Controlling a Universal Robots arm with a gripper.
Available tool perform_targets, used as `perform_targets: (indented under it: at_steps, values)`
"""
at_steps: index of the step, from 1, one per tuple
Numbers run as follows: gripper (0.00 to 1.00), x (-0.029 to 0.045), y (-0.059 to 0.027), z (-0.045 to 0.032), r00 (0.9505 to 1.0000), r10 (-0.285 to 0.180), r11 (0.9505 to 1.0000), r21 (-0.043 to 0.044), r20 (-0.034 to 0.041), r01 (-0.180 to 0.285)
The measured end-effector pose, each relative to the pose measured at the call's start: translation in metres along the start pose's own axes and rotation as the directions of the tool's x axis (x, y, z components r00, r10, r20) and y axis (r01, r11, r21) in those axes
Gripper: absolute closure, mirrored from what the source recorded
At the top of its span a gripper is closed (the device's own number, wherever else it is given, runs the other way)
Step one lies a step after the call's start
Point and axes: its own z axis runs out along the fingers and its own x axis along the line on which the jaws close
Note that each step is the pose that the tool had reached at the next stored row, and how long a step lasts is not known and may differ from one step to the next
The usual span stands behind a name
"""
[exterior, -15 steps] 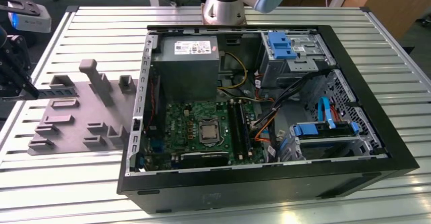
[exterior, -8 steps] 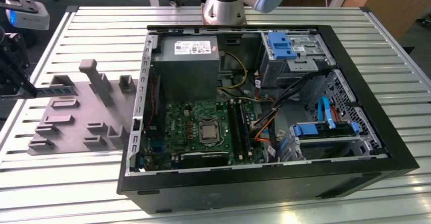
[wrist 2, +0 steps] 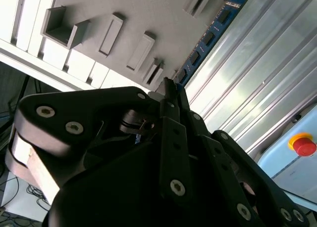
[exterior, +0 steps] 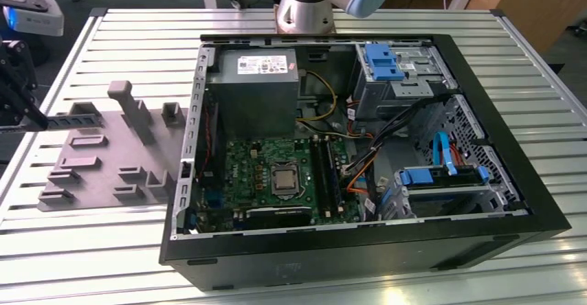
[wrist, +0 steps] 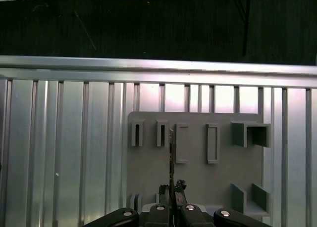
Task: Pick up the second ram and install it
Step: 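Pick up the second ram and move it above second insertion slot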
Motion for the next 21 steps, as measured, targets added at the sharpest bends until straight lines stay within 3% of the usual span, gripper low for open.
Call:
perform_targets:
  at_steps: [21]
  values:
    - [0.86,-0.0007,0.0006,-0.0154,1.0,0.0,1.0,0.0002,-0.0001,0.0]
